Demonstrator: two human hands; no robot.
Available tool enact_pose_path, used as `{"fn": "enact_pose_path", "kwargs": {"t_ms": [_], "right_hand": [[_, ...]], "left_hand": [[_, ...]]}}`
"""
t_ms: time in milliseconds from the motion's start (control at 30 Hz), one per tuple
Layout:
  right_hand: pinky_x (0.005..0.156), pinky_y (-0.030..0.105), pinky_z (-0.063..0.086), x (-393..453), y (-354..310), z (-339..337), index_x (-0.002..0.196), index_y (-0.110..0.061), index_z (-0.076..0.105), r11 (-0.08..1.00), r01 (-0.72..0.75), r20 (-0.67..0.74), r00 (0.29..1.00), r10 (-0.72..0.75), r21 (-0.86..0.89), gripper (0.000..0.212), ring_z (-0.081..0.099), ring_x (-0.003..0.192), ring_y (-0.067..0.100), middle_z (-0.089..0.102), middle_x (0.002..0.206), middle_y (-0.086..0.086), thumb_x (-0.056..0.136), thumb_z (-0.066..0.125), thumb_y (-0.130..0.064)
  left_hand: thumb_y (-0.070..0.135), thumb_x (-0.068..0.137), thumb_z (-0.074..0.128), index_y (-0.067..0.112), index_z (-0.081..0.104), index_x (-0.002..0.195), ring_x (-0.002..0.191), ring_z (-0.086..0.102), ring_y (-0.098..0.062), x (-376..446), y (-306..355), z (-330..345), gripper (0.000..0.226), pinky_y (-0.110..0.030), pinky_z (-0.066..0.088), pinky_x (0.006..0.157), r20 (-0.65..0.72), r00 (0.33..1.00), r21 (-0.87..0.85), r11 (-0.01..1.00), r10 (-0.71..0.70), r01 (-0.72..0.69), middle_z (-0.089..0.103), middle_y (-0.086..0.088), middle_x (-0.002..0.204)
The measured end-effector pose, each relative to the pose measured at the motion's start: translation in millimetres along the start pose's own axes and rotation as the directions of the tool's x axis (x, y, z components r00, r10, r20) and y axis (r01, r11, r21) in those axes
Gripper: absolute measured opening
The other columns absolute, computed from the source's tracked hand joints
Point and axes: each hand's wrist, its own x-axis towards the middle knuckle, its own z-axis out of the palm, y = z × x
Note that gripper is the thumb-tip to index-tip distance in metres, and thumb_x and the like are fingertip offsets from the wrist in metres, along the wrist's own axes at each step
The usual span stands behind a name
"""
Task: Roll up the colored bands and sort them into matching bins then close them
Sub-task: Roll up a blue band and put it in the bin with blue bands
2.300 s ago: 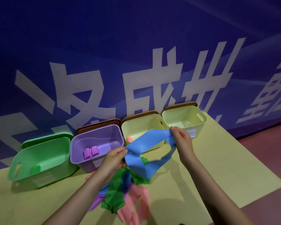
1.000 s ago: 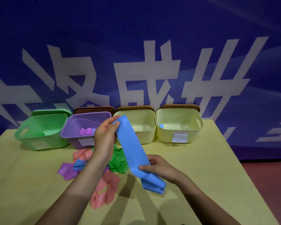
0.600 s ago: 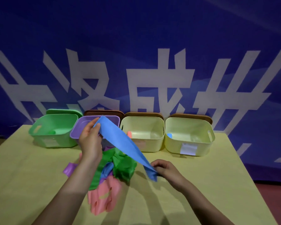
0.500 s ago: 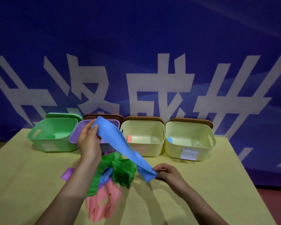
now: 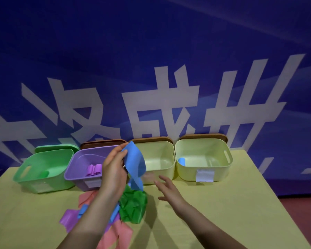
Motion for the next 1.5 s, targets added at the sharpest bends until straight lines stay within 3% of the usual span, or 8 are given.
{"fn": "enact_pose_path", "kwargs": {"t_ms": [133, 300, 467, 633, 833, 933, 1100, 1500], "right_hand": [[0.087, 0.032, 0.049, 28.3, -6.1, 15.9, 0.146, -0.030, 0.026, 0.996, -0.089, -0.002, 0.996, 0.089, -0.026, 0.060, 0.060, 0.109, 0.019, 0.057, 0.126, 0.006, 0.094, 0.053, -0.043], [0.057, 0.024, 0.046, 12.6, 6.2, 22.8, 0.082, -0.007, 0.060, 0.961, -0.206, 0.180, 0.968, 0.173, 0.184, 0.018, 0.056, 0.062, 0.018, 0.058, 0.080, 0.013, 0.072, 0.065, -0.022], [0.093, 0.037, 0.047, 2.2, 15.9, 24.0, 0.114, -0.014, 0.064, 0.907, -0.269, 0.364, 0.920, 0.143, 0.323, 0.039, 0.063, 0.099, 0.023, 0.069, 0.103, 0.008, 0.100, 0.044, -0.043], [0.069, 0.021, 0.049, -5.3, 10.7, 13.7, 0.101, -0.003, 0.063, 0.928, -0.237, 0.472, 0.878, 0.078, 0.288, 0.029, 0.065, 0.075, 0.011, 0.069, 0.081, 0.002, 0.083, 0.063, -0.026], [0.066, 0.025, 0.048, -1.3, 29.3, -5.0, 0.091, 0.006, 0.067, 0.966, -0.187, 0.284, 0.950, 0.132, 0.177, 0.013, 0.060, 0.069, 0.017, 0.063, 0.082, 0.015, 0.083, 0.057, 0.004], [0.054, 0.020, 0.039, -8.0, 29.9, -10.3, 0.071, -0.005, 0.061, 0.971, -0.201, 0.177, 0.968, 0.177, 0.128, 0.014, 0.048, 0.054, 0.013, 0.053, 0.066, 0.010, 0.085, 0.064, -0.005], [0.054, 0.019, 0.041, -18.3, 35.6, -38.2, 0.095, 0.003, 0.063, 0.941, -0.246, 0.162, 0.964, 0.211, 0.233, 0.022, 0.059, 0.059, 0.014, 0.062, 0.071, 0.011, 0.090, 0.063, -0.018], [0.078, 0.034, 0.052, -25.5, 5.3, -87.0, 0.084, -0.003, 0.073, 0.266, -0.180, 0.183, 0.983, 0.015, 0.947, 0.058, 0.071, 0.081, 0.026, 0.072, 0.095, 0.009, 0.030, 0.094, 0.000]], "left_hand": [[0.003, 0.095, 0.045, 0.009, 0.062, 0.104, 0.080, 0.064, -0.016, 7.1, 4.5, -0.5, 0.020, -0.021, 0.052, 0.066, 0.049, 0.999, -0.018, 1.000, -0.004, 0.005, 0.067, -0.009, 0.095], [0.004, 0.096, 0.043, 0.007, 0.058, 0.116, 0.088, 0.062, -0.019, 11.3, 9.1, 2.0, 0.024, -0.028, 0.048, 0.073, 0.055, 0.998, -0.014, 1.000, 0.017, -0.017, 0.066, -0.010, 0.103], [0.004, 0.097, 0.044, 0.009, 0.059, 0.110, 0.080, 0.064, -0.013, 19.2, 8.7, 0.7, 0.021, -0.019, 0.053, 0.063, 0.023, 0.999, -0.039, 0.999, 0.033, -0.032, 0.067, -0.005, 0.095], [0.003, 0.097, 0.042, 0.009, 0.058, 0.108, 0.086, 0.064, -0.018, 30.2, 12.7, -9.1, 0.021, -0.024, 0.054, 0.070, -0.017, 0.999, -0.079, 0.996, 0.046, -0.047, 0.066, -0.007, 0.096], [0.004, 0.095, 0.045, 0.012, 0.059, 0.103, 0.104, 0.057, -0.034, 39.0, 6.6, -11.0, 0.017, -0.043, 0.046, 0.092, -0.087, 0.995, -0.125, 0.990, 0.050, -0.060, 0.060, -0.017, 0.112], [0.003, 0.095, 0.046, 0.013, 0.061, 0.103, 0.093, 0.060, -0.023, 33.9, 1.9, 1.2, 0.019, -0.033, 0.048, 0.082, -0.100, 0.992, -0.124, 0.989, 0.074, -0.086, 0.061, -0.013, 0.112], [0.001, 0.096, 0.044, 0.012, 0.061, 0.102, 0.081, 0.065, -0.014, 36.6, -3.3, -4.5, 0.021, -0.022, 0.054, 0.070, -0.146, 0.985, -0.122, 0.986, 0.096, -0.114, 0.067, -0.006, 0.097], [0.000, 0.097, 0.044, 0.018, 0.060, 0.094, 0.092, 0.062, -0.017, 43.5, -28.2, -32.6, 0.025, -0.028, 0.051, 0.076, -0.302, 0.953, -0.091, 0.996, -0.014, -0.014, 0.065, -0.009, 0.104]]}}
